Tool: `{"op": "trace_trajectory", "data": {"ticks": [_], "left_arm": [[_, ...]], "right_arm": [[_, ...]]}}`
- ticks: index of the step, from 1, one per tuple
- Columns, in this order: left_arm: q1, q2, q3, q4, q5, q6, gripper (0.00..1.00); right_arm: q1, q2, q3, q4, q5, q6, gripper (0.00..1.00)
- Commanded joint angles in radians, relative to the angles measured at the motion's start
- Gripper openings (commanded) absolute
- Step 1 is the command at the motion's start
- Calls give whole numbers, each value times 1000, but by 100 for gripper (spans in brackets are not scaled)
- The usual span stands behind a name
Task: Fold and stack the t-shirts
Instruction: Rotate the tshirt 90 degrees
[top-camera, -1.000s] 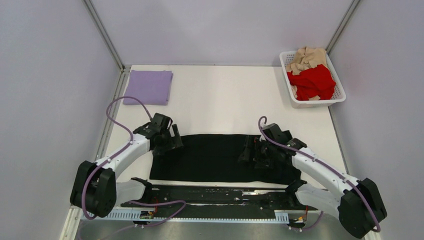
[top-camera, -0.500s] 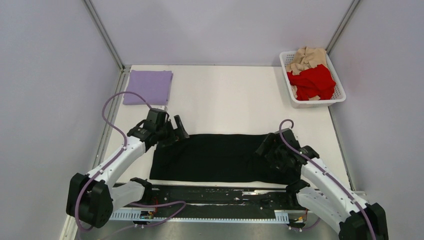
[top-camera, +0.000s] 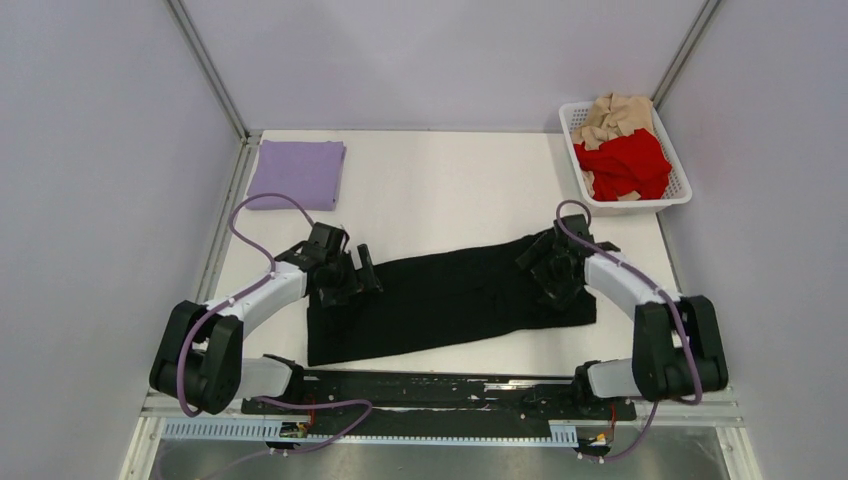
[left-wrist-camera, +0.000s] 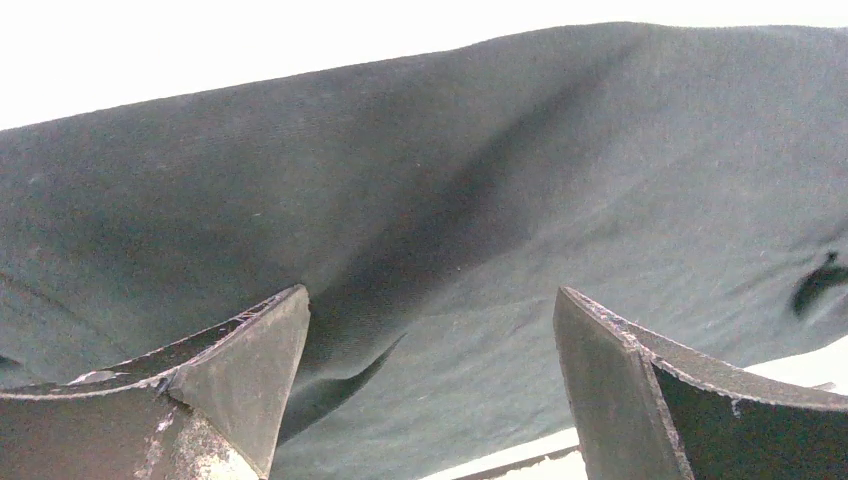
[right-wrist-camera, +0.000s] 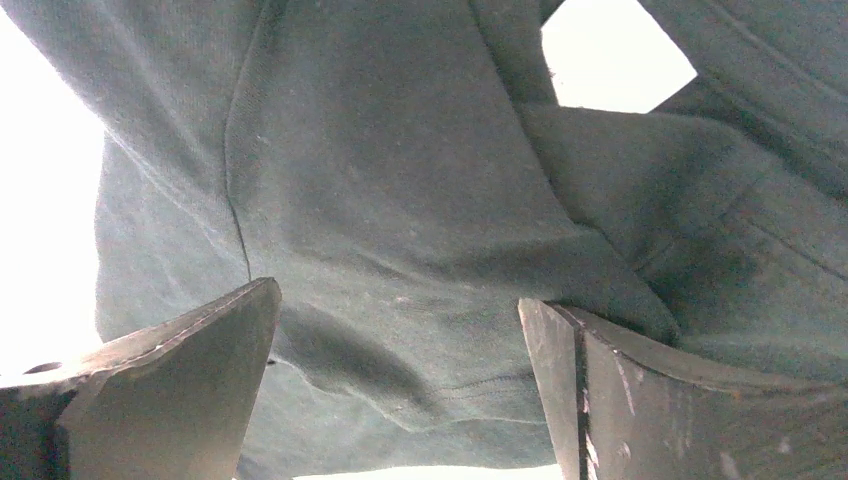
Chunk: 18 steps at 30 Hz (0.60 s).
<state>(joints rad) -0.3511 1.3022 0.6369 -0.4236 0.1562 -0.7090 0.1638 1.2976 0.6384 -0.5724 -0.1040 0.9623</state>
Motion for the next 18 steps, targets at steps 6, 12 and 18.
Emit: {"op": "trace_trajectory", "data": {"ticks": [6, 12, 18], "left_arm": [[-78, -18, -53, 5, 88, -6, 100], [-185, -10, -96, 143, 186, -69, 100], [-311, 69, -56, 270, 211, -84, 100]], "right_arm": [[-27, 592, 533, 241, 30, -240, 100], [-15, 918, 988, 158, -89, -324, 100], [29, 1176, 1405, 115, -177, -372, 100]]}}
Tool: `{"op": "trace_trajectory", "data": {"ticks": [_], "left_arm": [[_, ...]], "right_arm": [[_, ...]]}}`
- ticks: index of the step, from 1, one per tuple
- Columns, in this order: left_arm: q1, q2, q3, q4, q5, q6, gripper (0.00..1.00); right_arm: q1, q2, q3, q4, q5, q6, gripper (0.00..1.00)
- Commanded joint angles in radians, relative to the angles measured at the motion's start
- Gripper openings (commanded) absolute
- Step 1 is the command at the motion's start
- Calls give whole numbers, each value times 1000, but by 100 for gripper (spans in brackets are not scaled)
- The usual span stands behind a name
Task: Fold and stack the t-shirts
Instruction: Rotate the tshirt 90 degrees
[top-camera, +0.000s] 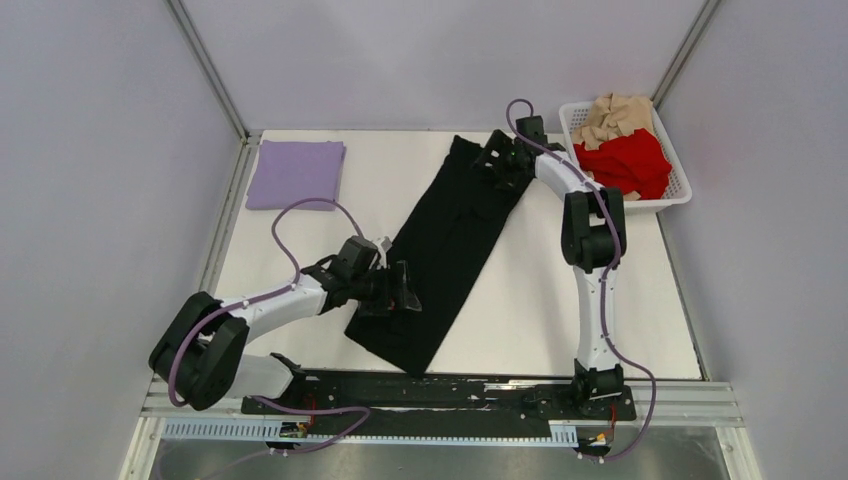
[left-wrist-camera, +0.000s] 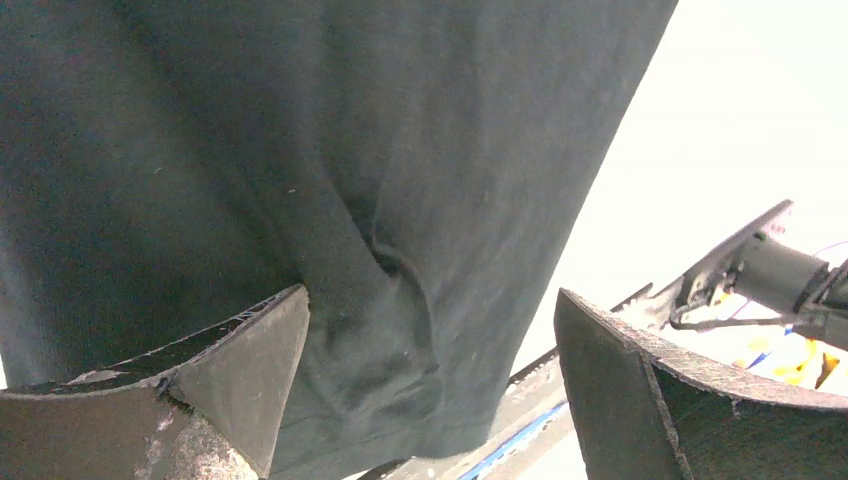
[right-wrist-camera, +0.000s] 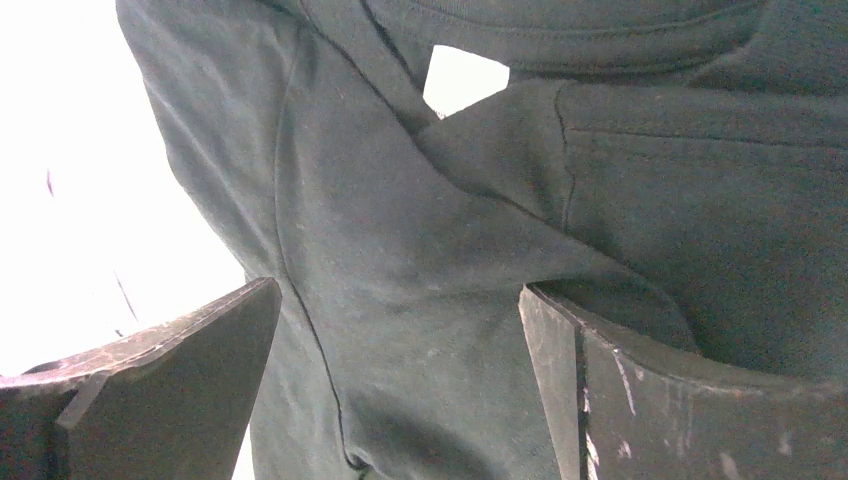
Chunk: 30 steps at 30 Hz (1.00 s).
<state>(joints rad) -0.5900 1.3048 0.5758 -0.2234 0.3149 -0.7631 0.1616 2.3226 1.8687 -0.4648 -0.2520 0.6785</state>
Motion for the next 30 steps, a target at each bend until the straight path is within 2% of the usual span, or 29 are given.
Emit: {"op": "trace_trajectory", "data": {"ticks": [1, 9, 12, 15, 19, 23, 27, 30], "left_arm": [[-107, 81, 12, 106, 56, -32, 100], [-296, 241, 119, 139, -12, -48, 100], [-342, 256, 149, 89, -70, -55, 100], [-389, 252, 190, -28, -161, -50, 100], [-417, 194, 200, -90, -217, -30, 100], [-428, 127, 222, -147, -244, 16, 100], [-437, 67, 236, -213, -258, 53, 100], [-444, 26, 236, -280, -276, 63, 100]], "right_arm": [[43, 185, 224, 5, -36, -89, 100], [105, 387, 516, 39, -8, -102, 100], [105, 383, 531, 74, 12, -109, 100], [105, 320, 506, 72, 29, -168, 100], [116, 118, 344, 63, 34, -260, 100], [140, -168, 104, 63, 160, -285, 100], [146, -419, -233, 56, 223, -193, 100], [162, -585, -500, 48, 168, -100, 98]]}}
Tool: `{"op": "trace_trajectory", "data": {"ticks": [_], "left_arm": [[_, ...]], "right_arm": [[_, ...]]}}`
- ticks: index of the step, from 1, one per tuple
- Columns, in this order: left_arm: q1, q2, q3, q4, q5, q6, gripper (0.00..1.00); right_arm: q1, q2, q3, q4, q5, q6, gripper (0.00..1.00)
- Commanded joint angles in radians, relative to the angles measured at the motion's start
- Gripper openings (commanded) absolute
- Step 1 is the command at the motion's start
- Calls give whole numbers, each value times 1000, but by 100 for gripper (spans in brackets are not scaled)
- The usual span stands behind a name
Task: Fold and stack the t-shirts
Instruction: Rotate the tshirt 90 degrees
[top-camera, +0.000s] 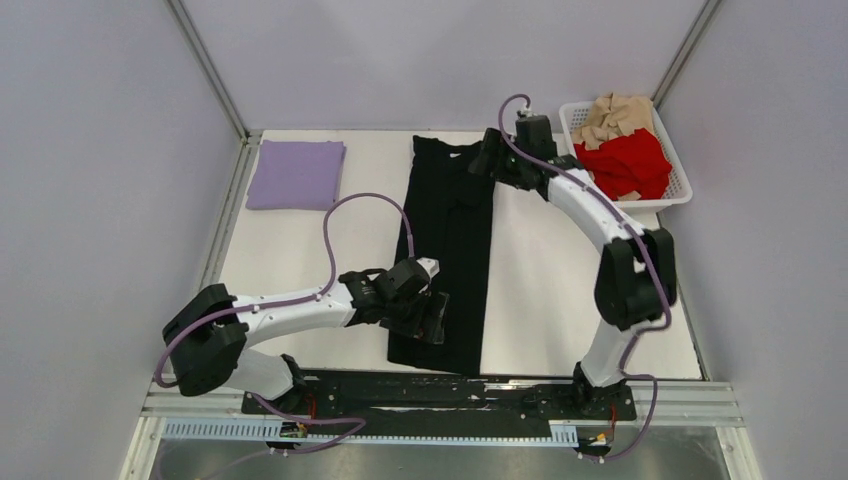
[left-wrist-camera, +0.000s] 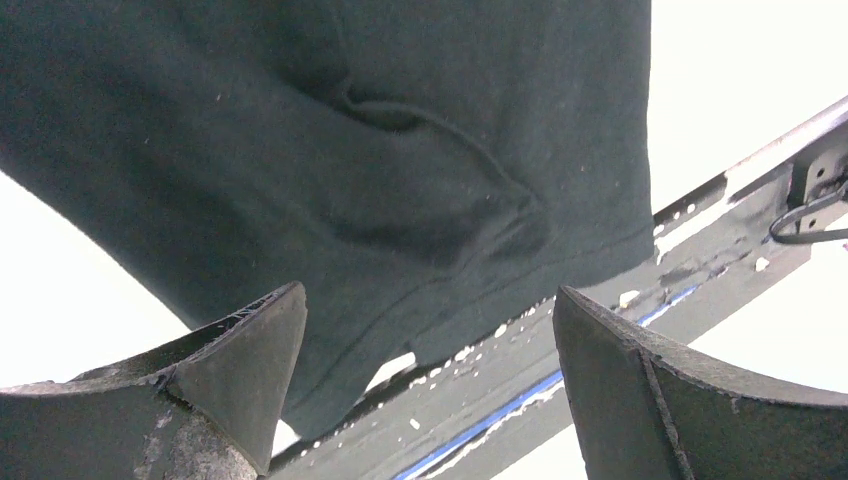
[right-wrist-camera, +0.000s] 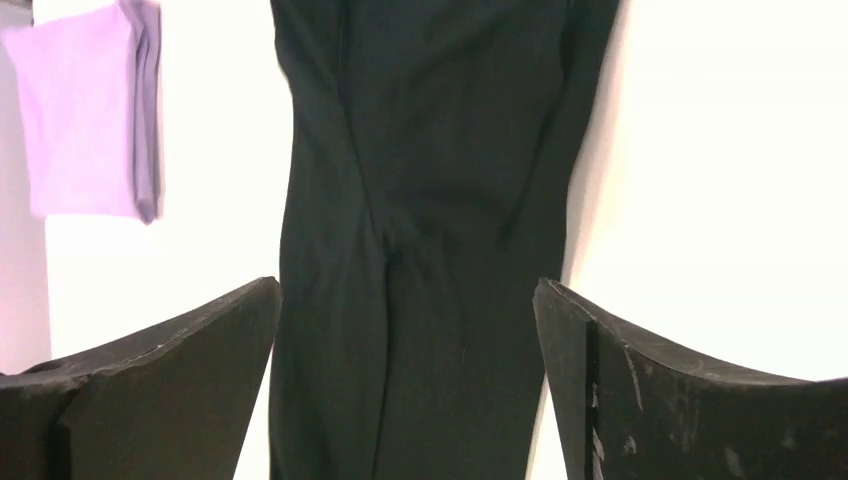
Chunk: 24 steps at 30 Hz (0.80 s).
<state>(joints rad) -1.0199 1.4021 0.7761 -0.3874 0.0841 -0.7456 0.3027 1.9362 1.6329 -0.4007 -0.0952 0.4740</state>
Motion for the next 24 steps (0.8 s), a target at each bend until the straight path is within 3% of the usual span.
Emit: {"op": "trace_trajectory", "data": {"ticks": [1, 4, 7, 12, 17, 24], "left_arm": [[-15, -79, 34, -130, -53, 45, 99], [-24, -106, 13, -175, -62, 34, 95], [-36, -108, -9, -164, -43, 7, 86], [-51, -87, -16, -210, -80, -21, 77], [-65, -45, -10, -205, -101, -18, 74], [-71, 59, 13, -195, -104, -1, 62]], "right_arm": [[38, -245, -346, -15, -8, 132, 98], [130, -351, -538, 4, 8, 191, 97], [248, -402, -649, 27, -4, 235, 96], [361, -409, -726, 54, -14, 284, 95], [378, -366, -768, 77, -16, 315, 95], [378, -315, -795, 82, -25, 330, 95]]}}
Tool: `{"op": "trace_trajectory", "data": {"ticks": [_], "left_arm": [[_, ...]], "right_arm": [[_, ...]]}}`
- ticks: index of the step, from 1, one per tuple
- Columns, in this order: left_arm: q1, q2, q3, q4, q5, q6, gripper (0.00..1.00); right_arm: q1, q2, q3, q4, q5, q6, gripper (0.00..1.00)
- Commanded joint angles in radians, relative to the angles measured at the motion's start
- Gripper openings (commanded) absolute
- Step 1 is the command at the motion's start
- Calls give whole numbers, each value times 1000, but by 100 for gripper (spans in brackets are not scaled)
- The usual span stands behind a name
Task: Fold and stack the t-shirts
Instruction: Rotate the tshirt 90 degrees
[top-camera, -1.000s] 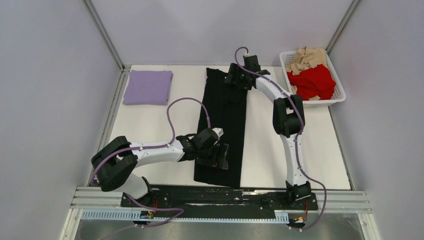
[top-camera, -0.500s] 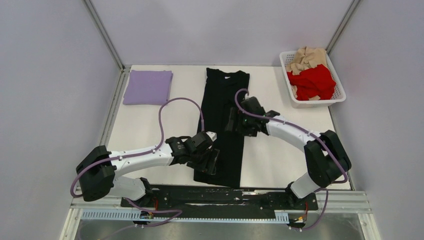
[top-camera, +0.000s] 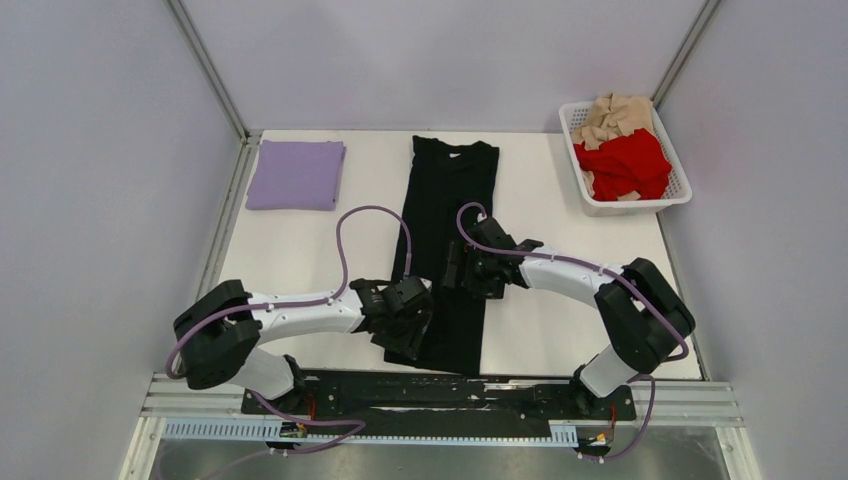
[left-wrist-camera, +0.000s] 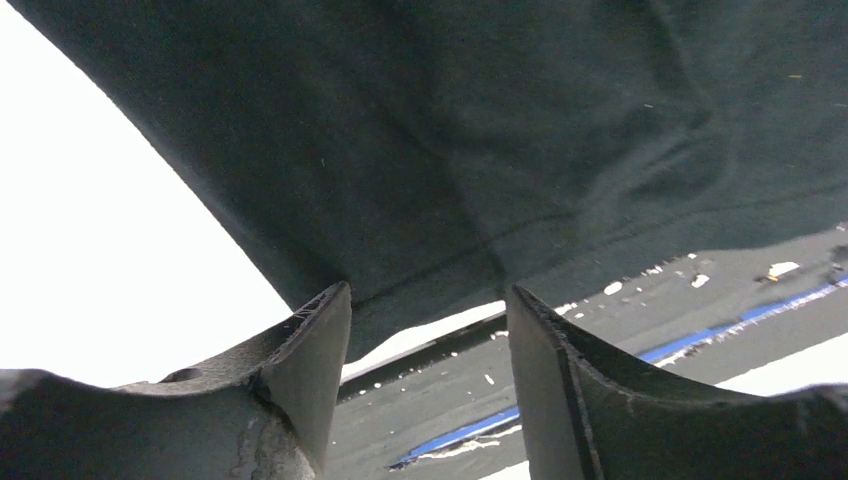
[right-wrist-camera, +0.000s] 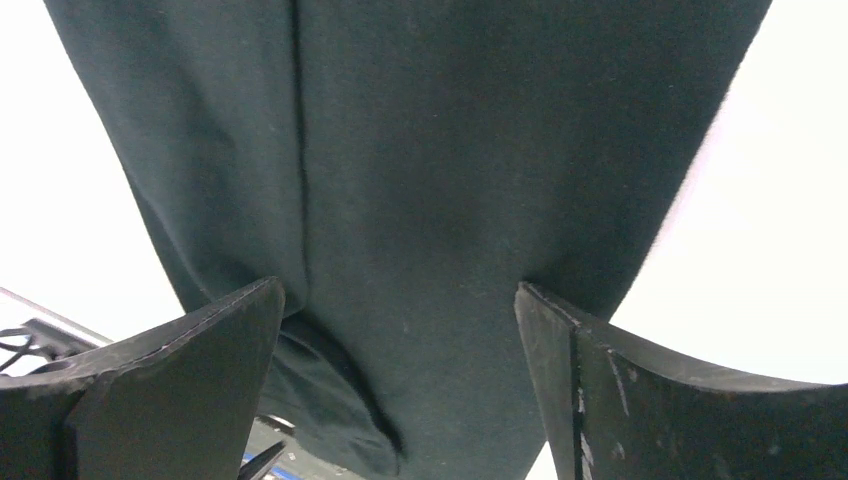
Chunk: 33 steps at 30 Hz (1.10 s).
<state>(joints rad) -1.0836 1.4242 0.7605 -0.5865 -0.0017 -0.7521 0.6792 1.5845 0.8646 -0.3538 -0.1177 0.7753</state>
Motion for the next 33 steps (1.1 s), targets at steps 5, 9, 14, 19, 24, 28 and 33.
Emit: {"op": "trace_trajectory", "data": {"ticks": [5, 9, 14, 19, 24, 28, 33], "left_arm": [[-7, 83, 51, -32, -56, 2, 51], [-7, 81, 60, -57, -74, 1, 41], [-7, 58, 67, -99, -85, -5, 41], [-8, 17, 64, -133, -89, -16, 40], [-8, -15, 66, -160, -106, -32, 36], [-8, -17, 61, -171, -125, -38, 29], [-7, -3, 58, -195, -120, -38, 5]], "right_arm": [[1, 44, -44, 36, -1, 33, 95], [1, 49, -56, 36, 6, 34, 95], [2, 55, -64, 36, 14, 32, 95], [0, 61, -65, 29, 25, 26, 95], [0, 69, -69, 24, 30, 25, 95], [0, 73, -70, 23, 32, 20, 95], [-1, 78, -70, 20, 32, 19, 95]]}}
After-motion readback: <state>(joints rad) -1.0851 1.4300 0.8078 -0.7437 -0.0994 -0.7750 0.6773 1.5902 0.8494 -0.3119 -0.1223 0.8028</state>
